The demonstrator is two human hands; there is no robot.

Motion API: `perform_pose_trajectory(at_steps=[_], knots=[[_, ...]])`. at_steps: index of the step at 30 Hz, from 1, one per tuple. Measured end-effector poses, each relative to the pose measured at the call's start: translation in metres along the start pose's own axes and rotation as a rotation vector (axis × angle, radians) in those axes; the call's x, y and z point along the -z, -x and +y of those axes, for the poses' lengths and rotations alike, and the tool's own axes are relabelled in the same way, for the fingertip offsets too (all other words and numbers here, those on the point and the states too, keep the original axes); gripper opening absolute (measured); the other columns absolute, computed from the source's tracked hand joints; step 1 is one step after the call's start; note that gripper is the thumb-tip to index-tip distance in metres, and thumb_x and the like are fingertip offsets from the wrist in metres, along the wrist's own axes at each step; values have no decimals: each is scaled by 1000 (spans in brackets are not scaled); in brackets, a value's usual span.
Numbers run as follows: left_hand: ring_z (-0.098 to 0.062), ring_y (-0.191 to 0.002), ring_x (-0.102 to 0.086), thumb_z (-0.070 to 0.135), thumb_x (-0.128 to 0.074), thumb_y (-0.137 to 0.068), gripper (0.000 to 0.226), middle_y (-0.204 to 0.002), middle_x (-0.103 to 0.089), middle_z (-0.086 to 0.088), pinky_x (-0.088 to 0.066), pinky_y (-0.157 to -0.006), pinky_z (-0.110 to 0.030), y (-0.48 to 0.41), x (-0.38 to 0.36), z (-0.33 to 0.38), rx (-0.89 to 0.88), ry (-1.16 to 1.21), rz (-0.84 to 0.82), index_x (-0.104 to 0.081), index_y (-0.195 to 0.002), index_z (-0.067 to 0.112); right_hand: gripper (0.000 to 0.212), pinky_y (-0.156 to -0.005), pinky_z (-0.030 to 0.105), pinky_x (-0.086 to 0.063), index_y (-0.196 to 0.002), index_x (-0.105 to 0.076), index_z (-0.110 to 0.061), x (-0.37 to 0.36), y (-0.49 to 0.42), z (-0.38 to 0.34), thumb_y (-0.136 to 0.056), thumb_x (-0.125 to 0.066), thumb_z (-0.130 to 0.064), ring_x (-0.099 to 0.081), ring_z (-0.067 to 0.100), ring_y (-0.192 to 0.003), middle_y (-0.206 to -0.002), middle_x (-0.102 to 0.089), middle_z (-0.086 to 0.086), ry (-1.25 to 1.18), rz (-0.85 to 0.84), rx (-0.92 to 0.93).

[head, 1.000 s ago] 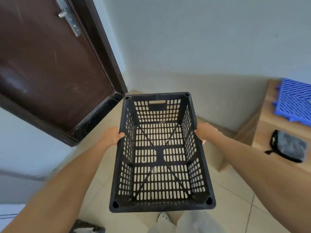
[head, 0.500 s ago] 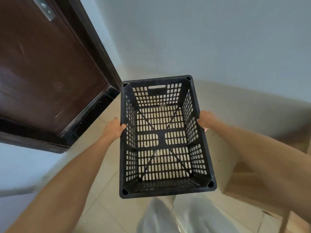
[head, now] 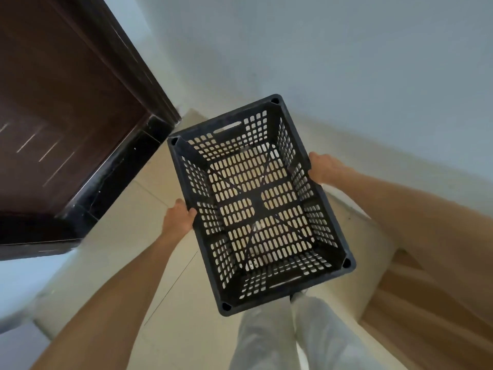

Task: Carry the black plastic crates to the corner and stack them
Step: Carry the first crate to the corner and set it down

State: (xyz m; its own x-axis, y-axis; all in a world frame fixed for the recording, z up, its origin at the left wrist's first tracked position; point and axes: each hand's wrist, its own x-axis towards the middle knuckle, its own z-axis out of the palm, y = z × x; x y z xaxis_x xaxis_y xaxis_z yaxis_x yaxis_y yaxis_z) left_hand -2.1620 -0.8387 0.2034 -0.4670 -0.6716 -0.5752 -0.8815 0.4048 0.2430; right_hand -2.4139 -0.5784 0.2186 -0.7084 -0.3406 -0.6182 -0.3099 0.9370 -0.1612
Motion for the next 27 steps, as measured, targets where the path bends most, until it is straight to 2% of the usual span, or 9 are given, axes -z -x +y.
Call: perform_pose_trajectory(at_steps=[3,6,9,13,17,21,24,27], knots=[[-31,-87,-60,25,-51,-98,26,-106,-62,-19,-54,-77,-42,-26,-23,-2,72,53,-60,-48,-113,4,36,-63,31,-49,-132,-40,-7,-12,-40,-8,-98,-49,-17,-59,23,-84,-101,-58,12,4,-6,14],[-38,-101,-62,25,-52,-97,30,-112,-62,-21,-53,-88,-48,-51,-57,-7,138,77,-112,-49,-116,2,38,-55,27,-45,-133,-36,-10,-38,-82,-7,-98,-49,-18,-59,20,-77,-93,-57,9,-1,-43,23],[-42,-104,-64,20,-57,-95,32,-116,-63,-24,-53,-90,-50,-74,-103,-14,211,180,-163,-49,-118,-2,37,-51,26,-40,-130,-37,-12,-64,-126,0,-97,-51,-20,-56,17,-73,-87,-54,4,12,-74,32],[-39,-101,-67,20,-59,-94,30,-115,-66,-22,-55,-89,-47,-101,-171,-19,291,240,-189,-50,-116,1,33,-58,31,-43,-127,-39,-12,-107,-189,16,-97,-50,-17,-56,20,-79,-95,-57,8,86,-96,74],[-34,-102,-66,18,-64,-91,28,-115,-65,-18,-55,-83,-37,-131,-232,-18,323,306,-223,-50,-113,5,34,-81,41,-50,-130,-40,-8,-143,-242,26,-97,-47,-11,-59,34,-101,-115,-59,17,146,-76,89],[-35,-94,-70,19,-64,-92,23,-108,-68,-20,-57,-87,-47,-164,-285,-20,331,480,-254,-49,-105,9,33,-76,40,-47,-130,-42,-7,-169,-295,35,-97,-46,-8,-59,35,-101,-116,-58,18,203,-46,88],[-31,-81,-73,18,-64,-92,22,-98,-72,-21,-59,-83,-47,-185,-310,-22,353,564,-287,-49,-103,7,31,-76,41,-49,-125,-45,-7,-179,-324,39,-95,-45,-8,-58,33,-93,-111,-59,17,258,-41,104],[-25,-69,-75,18,-64,-92,19,-80,-74,-15,-60,-82,-44,-200,-324,-21,336,623,-312,-50,-98,7,37,-74,41,-48,-127,-46,-5,-189,-346,39,-90,-52,-5,-53,28,-87,-108,-58,15,255,-10,83]])
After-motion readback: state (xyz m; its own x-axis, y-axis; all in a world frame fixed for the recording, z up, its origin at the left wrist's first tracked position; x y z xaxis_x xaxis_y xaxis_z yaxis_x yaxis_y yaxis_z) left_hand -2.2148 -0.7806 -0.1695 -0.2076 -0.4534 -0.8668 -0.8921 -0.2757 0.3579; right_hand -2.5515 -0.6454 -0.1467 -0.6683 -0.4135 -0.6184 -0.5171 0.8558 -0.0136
